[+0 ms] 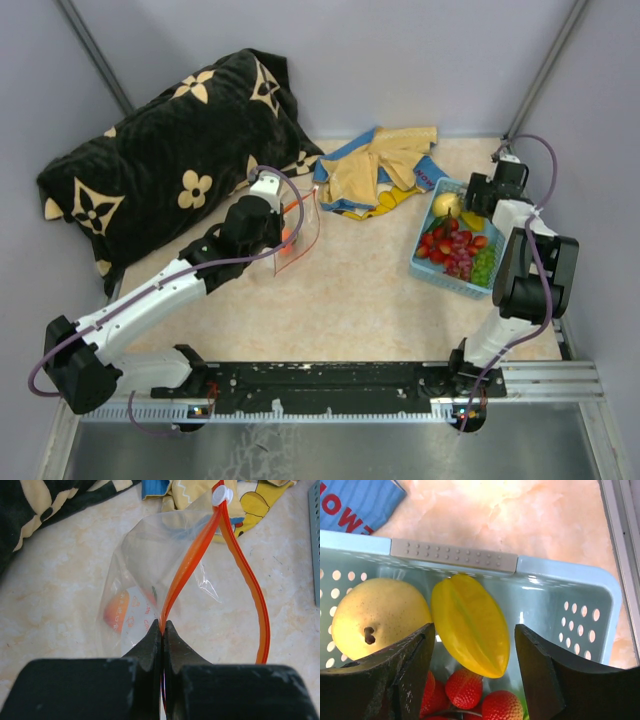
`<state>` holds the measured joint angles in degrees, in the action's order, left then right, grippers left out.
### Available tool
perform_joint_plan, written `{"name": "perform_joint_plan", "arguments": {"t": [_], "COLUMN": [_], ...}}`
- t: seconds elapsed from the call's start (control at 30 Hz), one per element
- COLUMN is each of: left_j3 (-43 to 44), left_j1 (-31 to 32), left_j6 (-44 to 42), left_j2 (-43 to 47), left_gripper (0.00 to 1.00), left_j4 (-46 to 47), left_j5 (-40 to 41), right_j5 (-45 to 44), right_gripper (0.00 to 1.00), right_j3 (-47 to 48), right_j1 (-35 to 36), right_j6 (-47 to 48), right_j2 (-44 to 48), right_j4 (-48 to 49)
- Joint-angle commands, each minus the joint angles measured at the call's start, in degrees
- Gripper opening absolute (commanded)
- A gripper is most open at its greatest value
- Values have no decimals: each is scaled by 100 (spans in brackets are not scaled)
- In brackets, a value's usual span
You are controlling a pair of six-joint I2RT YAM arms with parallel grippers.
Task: Place the food in the zip-top bag and seal the zipper
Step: Pick up the fake fruit from the bin.
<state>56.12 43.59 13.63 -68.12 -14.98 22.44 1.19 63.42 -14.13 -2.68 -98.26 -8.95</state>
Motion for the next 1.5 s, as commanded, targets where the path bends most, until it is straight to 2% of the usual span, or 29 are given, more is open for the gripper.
{"name": "perform_joint_plan", "arguments": {"t": [0.0, 0.43, 0.7, 1.03, 1.2, 1.47], "left_j3": [-5, 31, 40, 23, 2, -24], "left_j1": [-42, -96, -104, -105, -104, -106], "left_j6": [-58, -36, -36, 21, 76, 123], "left_j2": [88, 62, 57, 86, 113, 193], "left_gripper": [0, 0, 0, 0, 0, 0], "left_j4": [103, 17, 4, -13, -46, -84], "left_j5": [23, 60, 31, -7, -6, 10], "right_j5": [38, 698, 468, 595, 595, 314], "right_gripper": [66, 70, 66, 70, 61, 44], "right_j3": [337, 663, 624, 661, 435, -100], "right_j1": [-29, -37, -46, -68, -68, -73], "right_j6": [-17, 798, 839, 790, 728, 576], "right_j2": [-221, -807, -966, -1153, -1062, -124], "right_j4": [398, -935, -758, -147, 93, 278]}}
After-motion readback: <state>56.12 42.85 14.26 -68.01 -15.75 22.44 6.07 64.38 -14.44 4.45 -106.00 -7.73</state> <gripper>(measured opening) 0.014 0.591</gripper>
